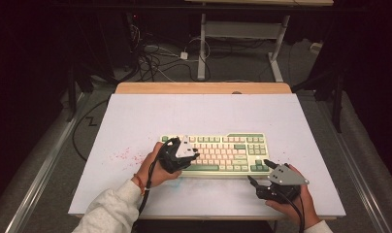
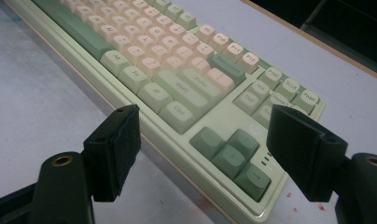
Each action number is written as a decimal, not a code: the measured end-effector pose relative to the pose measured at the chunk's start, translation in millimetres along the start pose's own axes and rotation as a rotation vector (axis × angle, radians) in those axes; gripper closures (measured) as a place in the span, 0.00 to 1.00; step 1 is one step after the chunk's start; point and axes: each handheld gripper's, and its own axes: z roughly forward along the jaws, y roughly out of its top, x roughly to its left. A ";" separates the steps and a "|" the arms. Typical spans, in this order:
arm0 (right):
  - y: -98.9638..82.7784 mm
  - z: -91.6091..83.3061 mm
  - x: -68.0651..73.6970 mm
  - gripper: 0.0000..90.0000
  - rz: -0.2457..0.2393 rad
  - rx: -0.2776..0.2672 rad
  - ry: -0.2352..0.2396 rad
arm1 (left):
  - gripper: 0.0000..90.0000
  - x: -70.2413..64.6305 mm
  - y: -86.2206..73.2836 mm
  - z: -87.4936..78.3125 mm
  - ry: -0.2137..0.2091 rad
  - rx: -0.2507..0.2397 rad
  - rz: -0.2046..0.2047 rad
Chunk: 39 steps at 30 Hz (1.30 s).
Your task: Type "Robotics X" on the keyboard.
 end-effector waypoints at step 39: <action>19.7 5.9 -4.5 0.78 0.047 -0.008 0.064 | 0.22 -5.2 -95.1 -61.3 0.228 -0.018 -0.060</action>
